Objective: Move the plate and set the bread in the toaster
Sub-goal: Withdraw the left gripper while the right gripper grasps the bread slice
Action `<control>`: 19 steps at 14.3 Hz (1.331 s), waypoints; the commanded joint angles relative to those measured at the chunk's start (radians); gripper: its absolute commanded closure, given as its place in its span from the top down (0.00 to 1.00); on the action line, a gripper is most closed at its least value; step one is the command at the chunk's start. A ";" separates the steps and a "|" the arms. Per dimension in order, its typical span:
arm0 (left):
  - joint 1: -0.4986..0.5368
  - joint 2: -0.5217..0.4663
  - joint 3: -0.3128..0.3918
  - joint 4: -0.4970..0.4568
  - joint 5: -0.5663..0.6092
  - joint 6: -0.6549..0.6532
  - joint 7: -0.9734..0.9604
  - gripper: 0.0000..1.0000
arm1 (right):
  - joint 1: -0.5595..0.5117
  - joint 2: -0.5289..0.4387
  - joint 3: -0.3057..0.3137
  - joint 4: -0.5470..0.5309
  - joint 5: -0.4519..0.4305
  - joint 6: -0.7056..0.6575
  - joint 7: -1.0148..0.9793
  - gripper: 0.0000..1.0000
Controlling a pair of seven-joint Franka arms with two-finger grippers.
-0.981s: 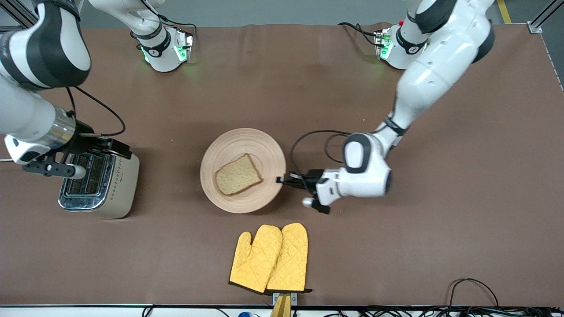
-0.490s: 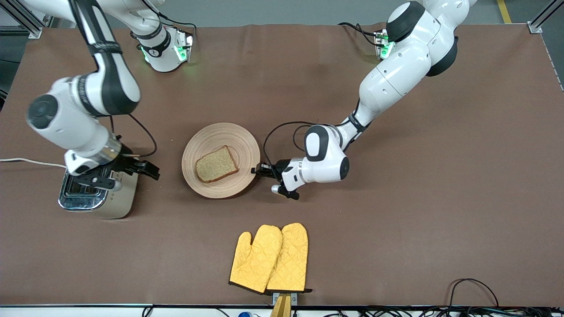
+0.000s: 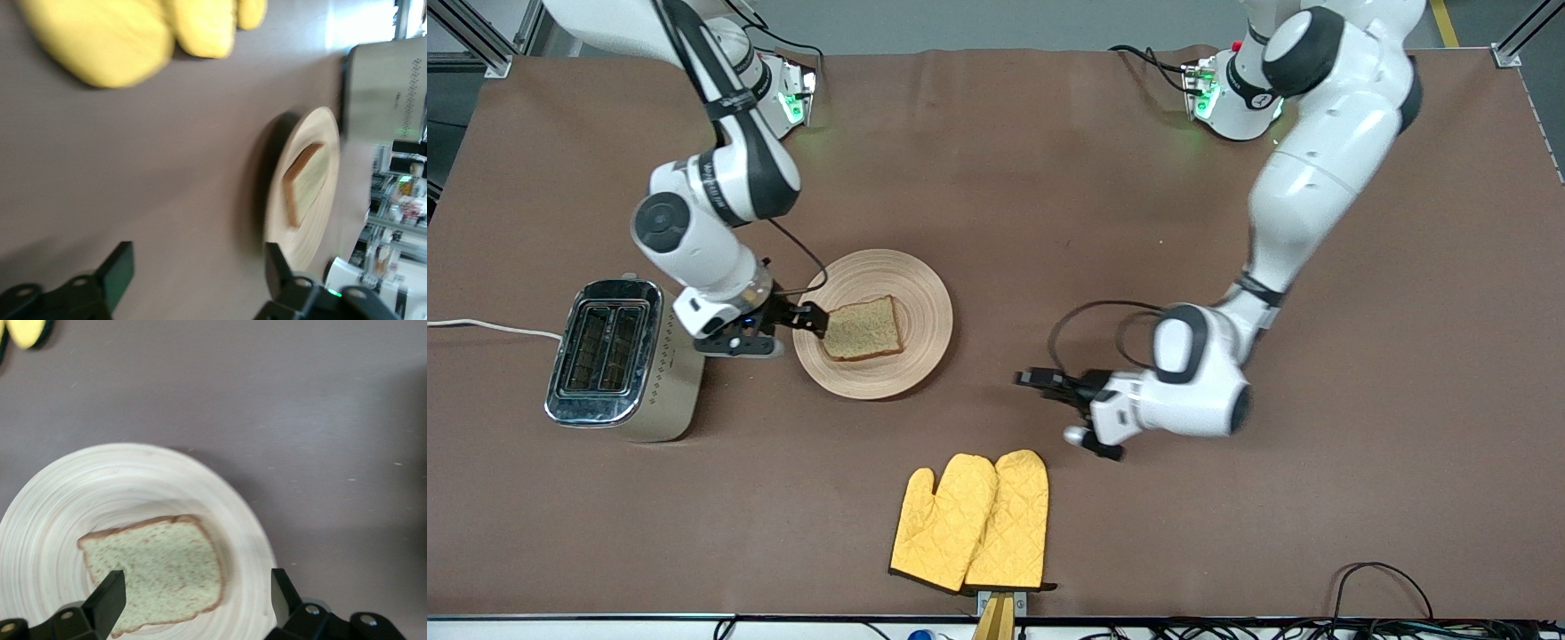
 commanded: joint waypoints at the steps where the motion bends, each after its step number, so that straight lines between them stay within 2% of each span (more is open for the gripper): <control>1: 0.109 -0.029 0.001 0.045 0.110 -0.169 0.047 1.00 | 0.023 0.013 -0.009 -0.016 -0.029 0.031 0.006 0.72; 2: 0.137 -0.047 0.005 0.047 0.142 -0.201 0.088 1.00 | 0.019 0.019 -0.009 -0.024 -0.032 0.035 0.006 0.69; 5: 0.205 -0.130 0.005 0.048 0.398 -0.237 0.173 1.00 | 0.006 0.050 -0.011 -0.064 -0.032 0.104 0.000 0.66; 7: 0.203 -0.235 0.008 0.048 0.547 -0.273 0.159 1.00 | 0.002 0.073 -0.011 -0.062 -0.045 0.118 -0.002 0.64; 9: 0.202 -0.347 0.022 0.047 0.622 -0.290 0.139 1.00 | 0.002 0.091 -0.011 -0.062 -0.046 0.123 -0.002 0.60; 11: 0.199 -0.456 0.045 0.045 0.635 -0.315 0.106 1.00 | 0.000 0.104 -0.011 -0.059 -0.046 0.123 -0.002 0.56; 12: 0.200 -0.510 0.047 0.045 0.635 -0.383 0.066 1.00 | 0.000 0.107 -0.011 -0.058 -0.046 0.124 -0.002 0.54; 13: 0.202 -0.557 0.050 0.042 0.635 -0.437 -0.007 1.00 | 0.000 0.111 -0.011 -0.058 -0.046 0.127 0.000 0.51; 16: 0.214 -0.683 0.047 0.019 0.632 -0.479 -0.173 1.00 | 0.000 0.120 -0.011 -0.055 -0.046 0.130 0.000 0.48; 19: 0.292 -0.771 0.041 -0.024 0.578 -0.527 -0.223 1.00 | 0.002 0.130 -0.011 -0.054 -0.046 0.144 0.003 0.44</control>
